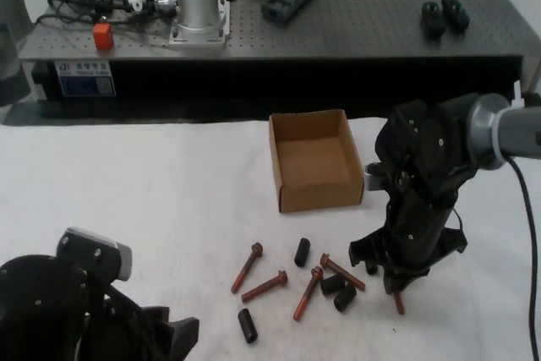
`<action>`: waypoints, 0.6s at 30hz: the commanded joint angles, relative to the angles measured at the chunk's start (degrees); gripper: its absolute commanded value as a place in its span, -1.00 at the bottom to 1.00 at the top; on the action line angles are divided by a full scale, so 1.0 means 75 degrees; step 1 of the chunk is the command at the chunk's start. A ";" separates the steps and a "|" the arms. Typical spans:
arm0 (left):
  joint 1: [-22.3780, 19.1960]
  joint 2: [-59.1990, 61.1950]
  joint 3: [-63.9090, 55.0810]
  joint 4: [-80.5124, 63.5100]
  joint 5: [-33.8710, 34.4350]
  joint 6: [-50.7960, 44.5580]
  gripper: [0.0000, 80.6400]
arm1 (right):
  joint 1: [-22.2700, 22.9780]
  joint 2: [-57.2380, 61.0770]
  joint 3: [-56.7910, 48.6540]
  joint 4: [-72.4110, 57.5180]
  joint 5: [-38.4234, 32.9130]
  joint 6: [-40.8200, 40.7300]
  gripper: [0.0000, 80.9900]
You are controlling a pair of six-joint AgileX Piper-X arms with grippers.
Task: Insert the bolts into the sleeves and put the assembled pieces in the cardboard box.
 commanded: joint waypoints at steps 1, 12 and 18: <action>0.0012 0.0605 -0.0370 -0.0077 0.0467 0.0463 -0.14 | -0.0015 -0.0006 -0.0030 -0.0497 0.0014 -0.0141 -0.91; 0.0012 0.4819 -0.4216 0.2393 0.0649 0.1738 -0.14 | -0.0363 -0.2459 0.0606 0.0188 -0.0265 -0.0660 -0.91; -0.0001 0.6632 -0.6718 0.3753 0.0850 0.2224 -0.14 | -0.0363 -0.3758 0.1535 0.0187 -0.0265 -0.0660 -0.91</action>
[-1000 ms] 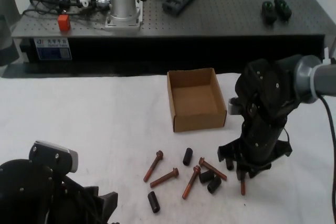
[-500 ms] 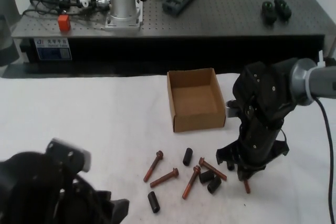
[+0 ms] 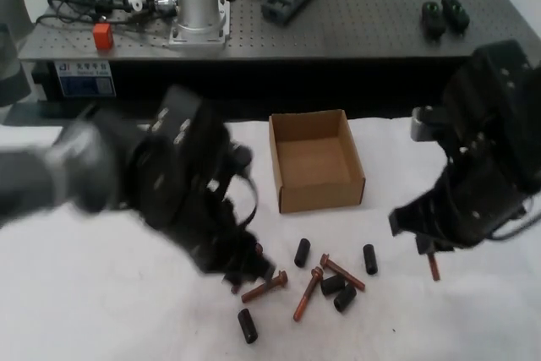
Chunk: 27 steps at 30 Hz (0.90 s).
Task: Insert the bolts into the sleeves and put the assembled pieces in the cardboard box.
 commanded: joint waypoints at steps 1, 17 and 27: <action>-0.0001 0.0191 -0.0365 0.0201 0.0049 0.0229 -0.14 | -0.0036 -0.0895 0.0725 0.0066 -0.0096 -0.0091 -0.91; -0.0821 0.3737 -0.4623 0.2467 -0.0582 0.0201 -0.14 | -0.0036 -0.1381 0.1610 -0.0001 -0.0096 -0.0077 -0.91; -0.0821 0.4093 -0.4683 0.2612 -0.0576 0.0201 -0.49 | -0.0036 -0.1381 0.1610 0.0001 -0.0197 -0.0077 -0.91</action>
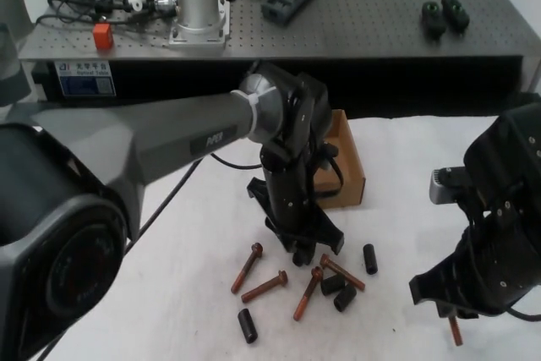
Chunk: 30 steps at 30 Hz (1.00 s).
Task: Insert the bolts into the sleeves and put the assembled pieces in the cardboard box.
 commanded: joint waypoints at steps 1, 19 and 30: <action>-0.0012 0.0113 -0.0083 0.0108 -0.0012 0.0138 -0.63 | -0.0036 -0.0122 -0.0034 -0.0111 -0.0184 -0.0049 -0.91; 0.0288 -0.4851 0.5237 -0.4671 0.3275 -0.0149 -0.98 | 0.0485 -0.1307 0.1143 -0.8497 -0.3984 0.4099 -0.91; 0.0228 -0.6993 0.7924 -0.9557 0.4267 -0.2154 -0.98 | 0.1304 -0.1135 0.1197 -0.9466 -0.3986 0.4399 -0.91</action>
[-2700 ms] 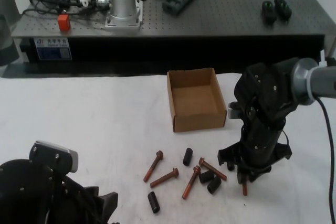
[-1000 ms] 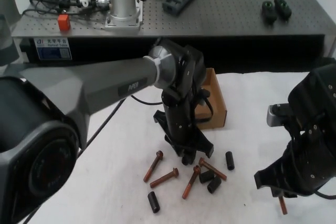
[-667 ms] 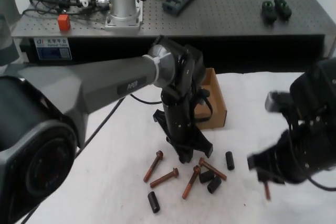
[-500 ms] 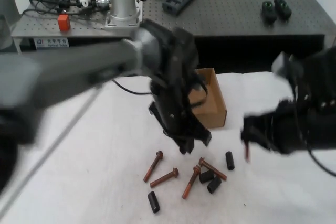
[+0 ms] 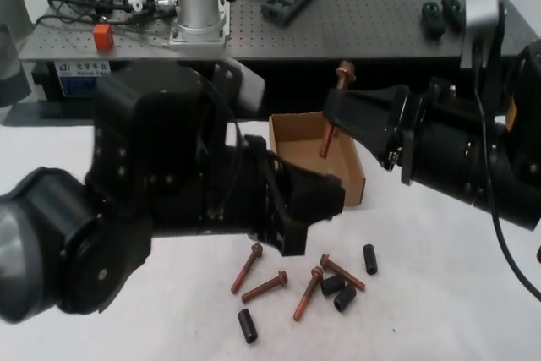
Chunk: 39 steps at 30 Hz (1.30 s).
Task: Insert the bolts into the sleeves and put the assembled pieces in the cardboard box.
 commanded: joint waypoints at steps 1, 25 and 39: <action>0.0012 -0.0060 0.0001 -0.0186 0.0062 -0.0136 -0.98 | 0.0035 0.0047 -0.0008 0.0015 -0.0037 -0.0141 -0.91; 0.0067 -0.0060 0.0001 0.0092 -0.0816 0.0103 -0.98 | -0.0022 -0.0063 -0.0008 0.0624 -0.0139 -0.0945 -0.91; 0.0067 -0.0060 0.0001 0.0092 -0.1012 0.1585 -0.98 | 0.0044 -0.0063 -0.0008 0.1456 -0.0945 -0.1302 -0.91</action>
